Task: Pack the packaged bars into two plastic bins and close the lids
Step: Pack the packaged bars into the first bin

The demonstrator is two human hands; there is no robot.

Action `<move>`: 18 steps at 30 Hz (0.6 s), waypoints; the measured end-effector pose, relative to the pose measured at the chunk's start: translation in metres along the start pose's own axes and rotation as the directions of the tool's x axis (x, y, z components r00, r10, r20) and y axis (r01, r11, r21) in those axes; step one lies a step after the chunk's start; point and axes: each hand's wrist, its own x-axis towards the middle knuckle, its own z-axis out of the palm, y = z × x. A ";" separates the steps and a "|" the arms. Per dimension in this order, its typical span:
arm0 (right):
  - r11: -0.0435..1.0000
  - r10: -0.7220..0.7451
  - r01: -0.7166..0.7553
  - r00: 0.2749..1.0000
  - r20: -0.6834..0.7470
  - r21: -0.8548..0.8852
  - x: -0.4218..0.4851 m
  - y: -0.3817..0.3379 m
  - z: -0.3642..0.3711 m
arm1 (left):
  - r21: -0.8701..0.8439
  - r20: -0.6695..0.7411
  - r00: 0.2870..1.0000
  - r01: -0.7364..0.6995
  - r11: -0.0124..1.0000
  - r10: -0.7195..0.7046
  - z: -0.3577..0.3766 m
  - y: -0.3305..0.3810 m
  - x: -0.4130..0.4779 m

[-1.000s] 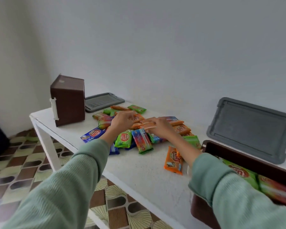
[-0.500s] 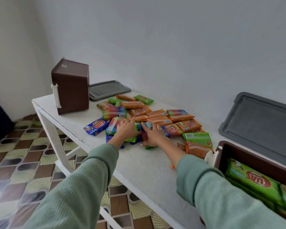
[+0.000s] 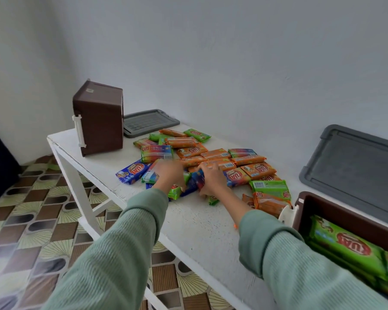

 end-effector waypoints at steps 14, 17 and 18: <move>0.983 0.058 -0.032 0.989 -0.139 0.183 -0.030 0.024 -0.101 | -0.211 -0.298 0.903 -0.379 0.901 0.310 -0.042 0.031 -0.018; 0.974 0.149 -0.122 0.980 -0.132 0.189 -0.065 0.055 -0.134 | -0.193 -0.369 0.824 -0.521 0.832 0.430 -0.069 0.063 -0.034; 0.972 0.178 -0.151 0.974 -0.144 0.182 -0.078 0.067 -0.142 | -0.158 -0.385 0.786 -0.573 0.804 0.483 -0.075 0.077 -0.041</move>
